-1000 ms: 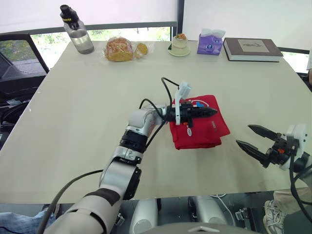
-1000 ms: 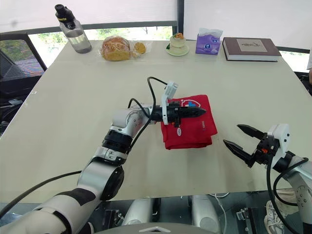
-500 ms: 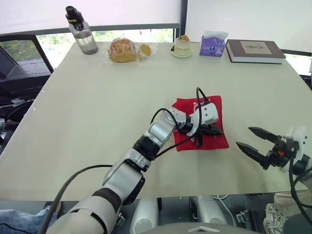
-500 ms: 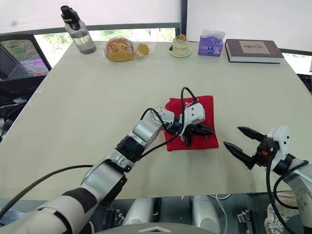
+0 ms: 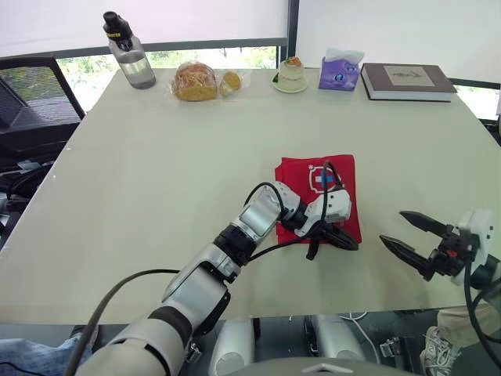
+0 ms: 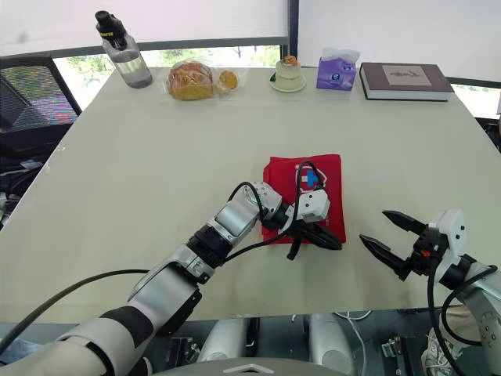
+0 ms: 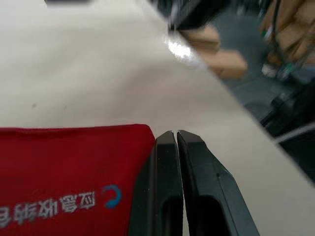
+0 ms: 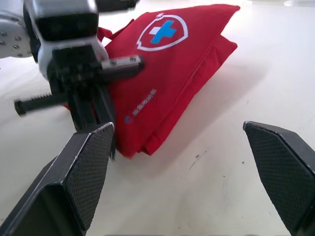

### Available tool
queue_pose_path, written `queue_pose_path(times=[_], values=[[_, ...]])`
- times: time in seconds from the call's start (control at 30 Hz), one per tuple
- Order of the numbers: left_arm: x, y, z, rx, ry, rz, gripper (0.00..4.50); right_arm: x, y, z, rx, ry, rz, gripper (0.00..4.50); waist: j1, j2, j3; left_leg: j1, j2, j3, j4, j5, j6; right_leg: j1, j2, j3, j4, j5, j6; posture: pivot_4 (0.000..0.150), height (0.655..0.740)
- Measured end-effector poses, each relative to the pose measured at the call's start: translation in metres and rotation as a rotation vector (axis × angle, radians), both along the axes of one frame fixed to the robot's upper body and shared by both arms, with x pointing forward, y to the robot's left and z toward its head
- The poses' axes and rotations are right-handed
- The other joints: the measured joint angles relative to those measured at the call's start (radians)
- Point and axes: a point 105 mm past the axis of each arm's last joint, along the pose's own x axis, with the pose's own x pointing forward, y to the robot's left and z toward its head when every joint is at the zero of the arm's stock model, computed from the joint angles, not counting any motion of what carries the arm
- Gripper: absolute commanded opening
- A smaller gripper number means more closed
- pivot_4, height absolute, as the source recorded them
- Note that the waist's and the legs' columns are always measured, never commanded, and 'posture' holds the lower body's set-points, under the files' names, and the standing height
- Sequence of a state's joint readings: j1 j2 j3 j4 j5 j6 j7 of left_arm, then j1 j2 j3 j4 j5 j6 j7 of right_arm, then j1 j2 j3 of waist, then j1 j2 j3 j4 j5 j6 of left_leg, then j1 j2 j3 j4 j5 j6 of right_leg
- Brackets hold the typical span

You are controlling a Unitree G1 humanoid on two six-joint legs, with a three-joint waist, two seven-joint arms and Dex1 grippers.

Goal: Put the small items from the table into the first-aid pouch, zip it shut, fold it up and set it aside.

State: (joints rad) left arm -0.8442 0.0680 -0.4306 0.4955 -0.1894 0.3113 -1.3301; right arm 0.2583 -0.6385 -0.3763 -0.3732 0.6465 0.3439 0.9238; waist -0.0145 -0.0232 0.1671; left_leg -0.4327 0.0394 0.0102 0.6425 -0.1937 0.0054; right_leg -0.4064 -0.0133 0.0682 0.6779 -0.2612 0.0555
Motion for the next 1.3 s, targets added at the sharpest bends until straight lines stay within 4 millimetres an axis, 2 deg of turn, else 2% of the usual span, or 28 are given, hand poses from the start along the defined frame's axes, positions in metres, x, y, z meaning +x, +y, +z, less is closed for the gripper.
queue_pose_path(times=[0.1, 0.17, 0.23, 0.3, 0.43, 0.53, 0.6, 0.77, 0.9, 0.97, 1.03, 1.07, 1.2, 1.3], values=[[0.03, 0.0, 0.039, -0.109, -0.025, 0.127, 0.14, 0.002, -0.001, 0.003, -0.007, -0.011, -0.003, 4.5, 0.002, 0.0, 0.0, -0.001, 0.0, -0.002, 0.001, 0.0, 0.0, 0.001, 0.001, 0.0, 0.0, 0.0, 0.001, 0.15, 0.74], [0.056, -0.001, 0.055, -0.16, -0.008, 0.274, 0.14, 0.003, -0.001, 0.005, -0.008, -0.018, -0.003, 4.5, 0.003, 0.0, 0.0, -0.001, -0.001, -0.003, 0.001, 0.0, 0.0, 0.001, 0.001, 0.0, -0.001, 0.0, 0.001, 0.15, 0.74], [0.08, 0.002, 0.061, -0.18, 0.018, 0.426, 0.14, 0.004, -0.001, 0.005, -0.009, -0.021, -0.007, 4.5, 0.002, -0.001, 0.0, -0.001, -0.001, -0.003, 0.001, 0.0, 0.0, 0.001, 0.001, 0.0, -0.001, 0.0, 0.002, 0.15, 0.74], [0.094, 0.007, 0.05, -0.129, 0.028, 0.518, 0.14, 0.004, -0.001, 0.005, -0.01, -0.022, -0.011, 4.5, 0.0, -0.001, 0.0, -0.001, -0.001, -0.003, 0.0, 0.0, 0.0, 0.001, 0.002, 0.0, -0.001, 0.0, 0.002, 0.15, 0.74], [0.096, 0.011, 0.019, -0.004, 0.016, 0.541, 0.14, 0.005, -0.001, 0.006, -0.011, -0.027, -0.012, 4.5, 0.0, -0.001, 0.0, -0.001, -0.001, -0.003, -0.001, 0.0, 0.0, 0.001, 0.002, 0.0, -0.001, 0.0, 0.002, 0.15, 0.74], [0.101, 0.009, 0.018, 0.028, -0.018, 0.571, 0.14, 0.005, -0.001, 0.006, -0.014, -0.029, -0.012, 4.5, 0.003, -0.001, 0.0, -0.001, -0.001, -0.003, 0.0, 0.0, 0.0, 0.001, 0.002, 0.0, -0.001, 0.0, 0.002, 0.15, 0.74], [0.116, 0.011, 0.016, 0.049, -0.037, 0.714, 0.14, 0.005, -0.002, 0.006, -0.017, -0.026, -0.014, 4.5, 0.003, -0.001, 0.0, -0.001, -0.001, -0.004, 0.001, 0.0, 0.0, 0.002, 0.002, 0.0, -0.001, 0.0, 0.002, 0.15, 0.74], [0.14, 0.035, 0.011, 0.096, -0.089, 0.959, 0.14, 0.002, -0.003, 0.0, -0.022, -0.005, -0.025, 4.5, -0.003, 0.0, 0.0, 0.001, -0.001, -0.004, 0.0, 0.0, 0.0, 0.002, 0.002, 0.0, 0.0, 0.0, 0.002, 0.15, 0.74], [0.149, 0.049, 0.011, 0.095, -0.108, 1.052, 0.14, 0.002, -0.004, 0.001, -0.028, -0.011, -0.032, 4.5, -0.002, 0.0, 0.0, 0.001, -0.001, -0.004, -0.001, 0.0, 0.0, 0.002, 0.002, 0.0, 0.0, 0.0, 0.002, 0.15, 0.74], [0.156, 0.062, 0.017, 0.05, -0.135, 1.099, 0.14, 0.004, -0.004, 0.003, -0.029, -0.02, -0.035, 4.5, -0.003, 0.0, 0.0, 0.001, -0.001, -0.004, -0.001, 0.0, 0.0, 0.002, 0.002, 0.0, 0.0, 0.0, 0.002, 0.15, 0.74], [0.162, 0.077, 0.035, -0.065, -0.156, 1.099, 0.14, 0.007, -0.003, 0.007, -0.028, -0.04, -0.03, 4.5, -0.003, -0.001, 0.0, 0.0, -0.001, -0.004, -0.001, 0.0, 0.0, 0.002, 0.002, 0.0, 0.0, 0.0, 0.002, 0.15, 0.74], [0.162, 0.079, 0.037, -0.074, -0.161, 1.094, 0.14, 0.007, -0.003, 0.007, -0.028, -0.041, -0.03, 4.5, -0.002, -0.001, 0.0, 0.0, -0.001, -0.004, -0.001, 0.0, 0.0, 0.002, 0.002, 0.0, -0.001, 0.0, 0.002, 0.15, 0.74], [0.157, 0.099, 0.059, -0.152, -0.244, 0.963, 0.14, 0.008, -0.003, 0.007, -0.025, -0.04, -0.02, 4.5, 0.0, -0.001, 0.0, 0.0, -0.001, -0.003, -0.002, 0.0, 0.0, 0.002, 0.002, 0.0, -0.001, 0.002, -0.001, 0.15, 0.74], [0.147, 0.12, 0.07, -0.201, -0.283, 0.866, 0.95, 0.012, -0.004, 0.009, -0.012, -0.045, -0.018, 4.5, -0.003, 0.0, 0.001, 0.0, -0.001, -0.003, -0.002, 0.0, 0.0, 0.002, 0.002, 0.0, -0.001, 0.002, -0.001, 0.15, 0.74]])
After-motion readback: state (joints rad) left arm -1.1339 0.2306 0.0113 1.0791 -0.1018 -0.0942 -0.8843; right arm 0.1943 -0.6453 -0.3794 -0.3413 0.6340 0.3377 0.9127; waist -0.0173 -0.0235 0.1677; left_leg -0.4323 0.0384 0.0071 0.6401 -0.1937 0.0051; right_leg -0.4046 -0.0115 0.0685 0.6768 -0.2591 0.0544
